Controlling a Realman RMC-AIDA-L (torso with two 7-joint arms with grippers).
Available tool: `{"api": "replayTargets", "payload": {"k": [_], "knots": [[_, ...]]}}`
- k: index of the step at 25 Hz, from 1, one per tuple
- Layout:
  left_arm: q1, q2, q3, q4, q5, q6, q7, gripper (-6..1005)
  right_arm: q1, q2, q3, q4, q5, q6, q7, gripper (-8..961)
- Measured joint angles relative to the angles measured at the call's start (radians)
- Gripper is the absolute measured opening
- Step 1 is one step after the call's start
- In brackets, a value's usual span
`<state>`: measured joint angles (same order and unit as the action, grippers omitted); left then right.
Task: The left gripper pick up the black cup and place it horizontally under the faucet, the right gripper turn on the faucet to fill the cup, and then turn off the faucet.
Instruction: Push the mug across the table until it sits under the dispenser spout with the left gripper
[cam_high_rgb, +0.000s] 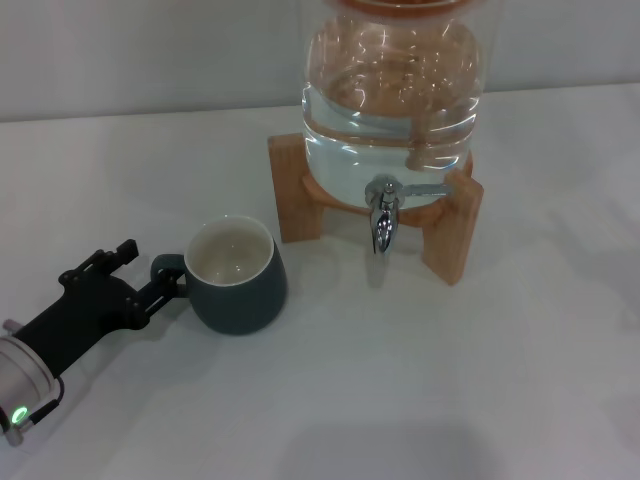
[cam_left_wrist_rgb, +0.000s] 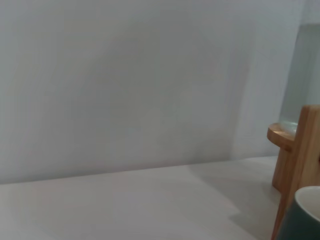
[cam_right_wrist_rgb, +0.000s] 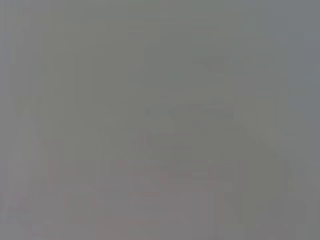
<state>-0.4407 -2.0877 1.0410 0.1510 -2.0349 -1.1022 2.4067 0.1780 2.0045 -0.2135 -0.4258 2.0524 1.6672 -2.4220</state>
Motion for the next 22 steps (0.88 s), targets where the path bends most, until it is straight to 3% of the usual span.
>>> {"api": "replayTargets", "payload": {"k": [6, 17, 22], "knots": [[-0.004, 0.0, 0.012, 0.0, 0.014, 0.001, -0.001, 604, 0.001, 0.0, 0.002, -0.001, 0.0, 0.0, 0.0, 767], [-0.004, 0.0, 0.031, 0.009, 0.018, -0.01, 0.007, 342, 0.001, 0.0, 0.005, 0.002, -0.001, -0.003, -0.001, 767], [-0.006, 0.0, 0.031, 0.018, 0.018, -0.016, 0.007, 167, -0.001, 0.0, 0.003, 0.006, -0.001, 0.0, -0.002, 767]]}}
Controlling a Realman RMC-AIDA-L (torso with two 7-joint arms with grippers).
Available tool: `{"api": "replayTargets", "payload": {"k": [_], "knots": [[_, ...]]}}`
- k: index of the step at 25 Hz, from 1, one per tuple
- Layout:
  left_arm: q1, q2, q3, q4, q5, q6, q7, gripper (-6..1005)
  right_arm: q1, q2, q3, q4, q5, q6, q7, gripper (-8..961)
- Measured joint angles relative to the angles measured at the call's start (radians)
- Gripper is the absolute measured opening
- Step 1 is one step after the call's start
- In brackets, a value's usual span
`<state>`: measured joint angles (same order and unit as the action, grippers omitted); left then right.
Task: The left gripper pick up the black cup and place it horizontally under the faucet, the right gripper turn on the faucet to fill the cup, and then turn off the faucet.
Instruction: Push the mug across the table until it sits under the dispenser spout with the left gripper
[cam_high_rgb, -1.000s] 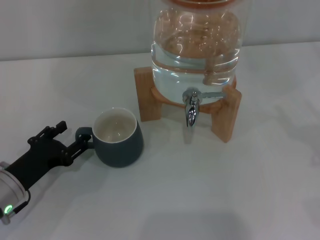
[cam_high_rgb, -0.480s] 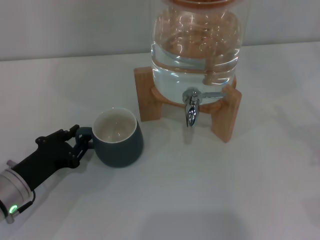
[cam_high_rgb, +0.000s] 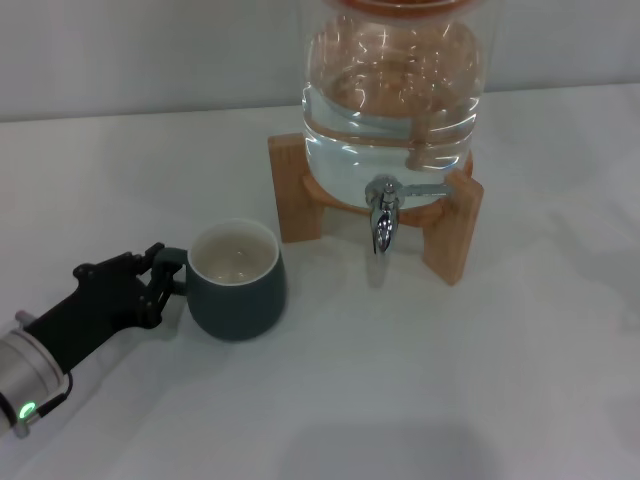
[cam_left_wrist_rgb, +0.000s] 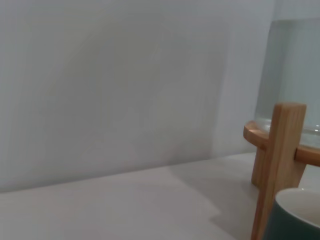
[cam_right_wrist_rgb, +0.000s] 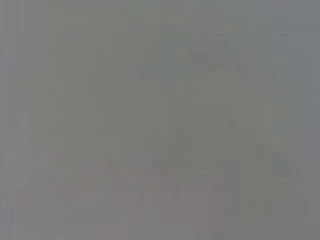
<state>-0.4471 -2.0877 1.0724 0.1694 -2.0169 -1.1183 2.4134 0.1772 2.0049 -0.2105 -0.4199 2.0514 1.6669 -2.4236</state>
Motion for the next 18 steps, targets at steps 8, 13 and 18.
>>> {"api": "replayTargets", "payload": {"k": [8, 13, 18], "knots": [[-0.055, -0.005, 0.063, 0.0, 0.006, -0.013, -0.001, 164, 0.002, 0.001, -0.009, 0.002, 0.0, 0.007, 0.0, 767], [-0.096, -0.017, 0.109, -0.006, 0.001, -0.013, -0.003, 163, 0.005, 0.002, -0.009, 0.004, -0.003, 0.009, 0.001, 767], [-0.144, -0.02, 0.128, -0.045, -0.024, -0.011, -0.003, 163, 0.005, 0.003, -0.009, 0.005, -0.006, 0.01, 0.002, 767]]}}
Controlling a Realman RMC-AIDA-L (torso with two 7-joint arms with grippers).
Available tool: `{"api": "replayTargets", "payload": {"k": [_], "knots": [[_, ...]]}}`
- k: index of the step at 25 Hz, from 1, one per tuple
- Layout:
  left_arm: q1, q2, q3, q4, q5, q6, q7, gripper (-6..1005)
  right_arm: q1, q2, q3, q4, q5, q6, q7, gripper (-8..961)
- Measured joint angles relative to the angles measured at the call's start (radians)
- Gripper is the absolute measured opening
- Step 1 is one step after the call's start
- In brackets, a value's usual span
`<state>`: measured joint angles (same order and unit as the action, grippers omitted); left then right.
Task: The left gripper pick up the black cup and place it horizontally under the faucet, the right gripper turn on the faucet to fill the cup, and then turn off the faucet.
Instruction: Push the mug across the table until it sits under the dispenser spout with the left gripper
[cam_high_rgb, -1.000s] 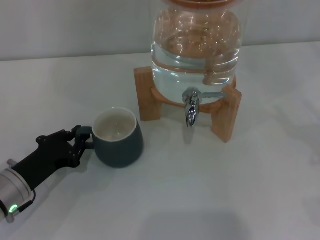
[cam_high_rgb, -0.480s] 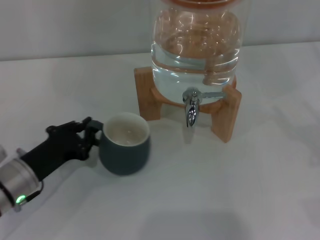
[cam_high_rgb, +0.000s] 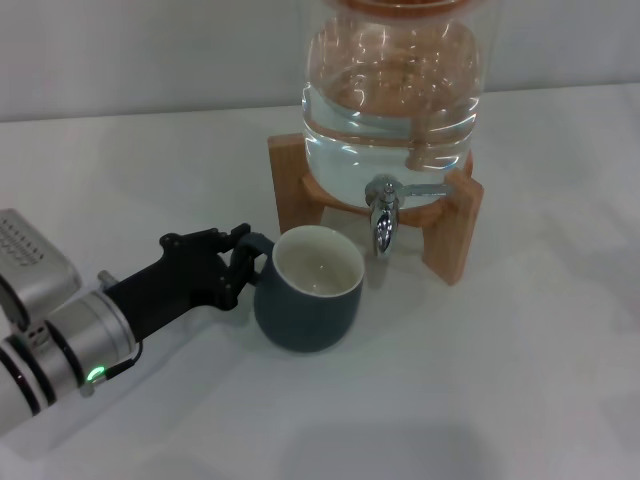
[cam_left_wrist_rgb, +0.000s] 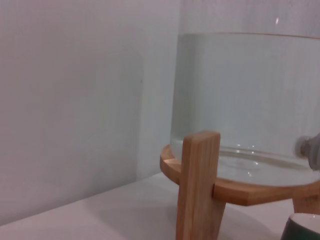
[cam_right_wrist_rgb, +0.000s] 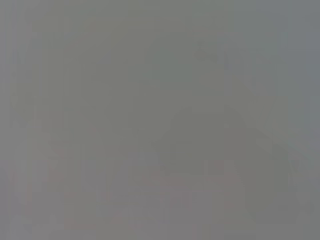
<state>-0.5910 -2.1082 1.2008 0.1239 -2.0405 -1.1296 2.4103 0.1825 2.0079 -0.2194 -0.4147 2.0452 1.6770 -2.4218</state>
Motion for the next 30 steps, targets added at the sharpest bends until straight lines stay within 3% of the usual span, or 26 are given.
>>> {"api": "replayTargets", "payload": {"k": [14, 30], "knots": [[-0.136, 0.001, 0.0, -0.12, -0.006, 0.024, -0.005, 162, 0.004, 0.0, -0.002, 0.002, -0.001, 0.011, -0.001, 767], [-0.213, 0.0, 0.0, -0.166, 0.034, 0.066, -0.031, 161, 0.006, 0.0, -0.005, 0.011, 0.0, 0.005, -0.003, 767]]}}
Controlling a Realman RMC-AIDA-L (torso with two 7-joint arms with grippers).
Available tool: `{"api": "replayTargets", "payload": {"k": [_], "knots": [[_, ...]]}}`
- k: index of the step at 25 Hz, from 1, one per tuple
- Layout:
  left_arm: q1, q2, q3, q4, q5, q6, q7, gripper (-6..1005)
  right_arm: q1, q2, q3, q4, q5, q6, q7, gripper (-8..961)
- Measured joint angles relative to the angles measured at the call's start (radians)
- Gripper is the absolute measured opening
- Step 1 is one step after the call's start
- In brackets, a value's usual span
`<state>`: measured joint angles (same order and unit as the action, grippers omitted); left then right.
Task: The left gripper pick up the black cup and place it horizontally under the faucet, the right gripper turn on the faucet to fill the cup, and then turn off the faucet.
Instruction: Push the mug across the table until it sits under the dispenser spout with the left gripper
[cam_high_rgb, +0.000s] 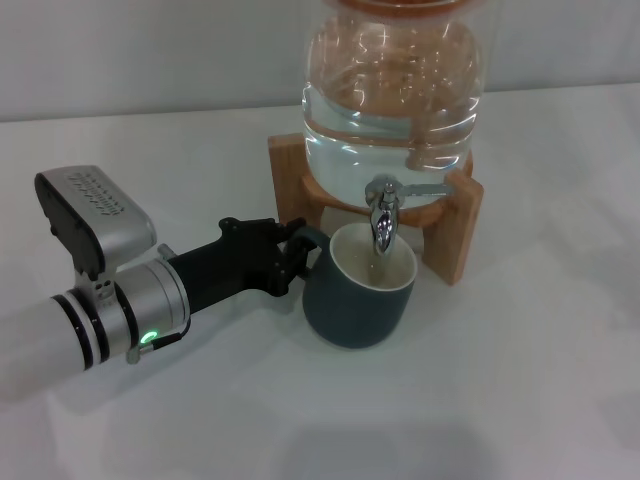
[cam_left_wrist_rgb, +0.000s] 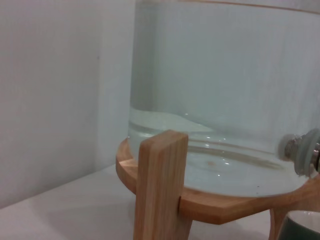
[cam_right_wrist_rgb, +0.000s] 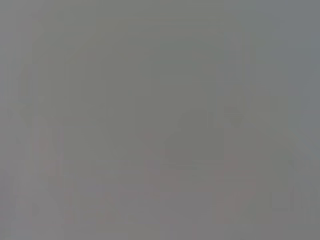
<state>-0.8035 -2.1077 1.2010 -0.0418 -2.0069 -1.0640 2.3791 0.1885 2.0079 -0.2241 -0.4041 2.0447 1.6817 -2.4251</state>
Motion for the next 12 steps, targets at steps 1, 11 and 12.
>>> {"api": "replayTargets", "payload": {"k": [1, 11, 12], "knots": [[-0.002, 0.0, 0.0, 0.0, 0.001, 0.0, 0.0, 161, 0.0, 0.0, 0.0, 0.0, 0.0, 0.0, 0.0, 767], [-0.011, 0.0, 0.0, 0.0, 0.064, 0.011, -0.024, 161, 0.002, 0.0, 0.0, 0.005, 0.0, 0.0, -0.001, 767], [-0.011, 0.0, 0.0, 0.0, 0.066, 0.013, -0.03, 161, 0.002, 0.0, 0.0, 0.007, 0.0, 0.0, -0.001, 767]]}}
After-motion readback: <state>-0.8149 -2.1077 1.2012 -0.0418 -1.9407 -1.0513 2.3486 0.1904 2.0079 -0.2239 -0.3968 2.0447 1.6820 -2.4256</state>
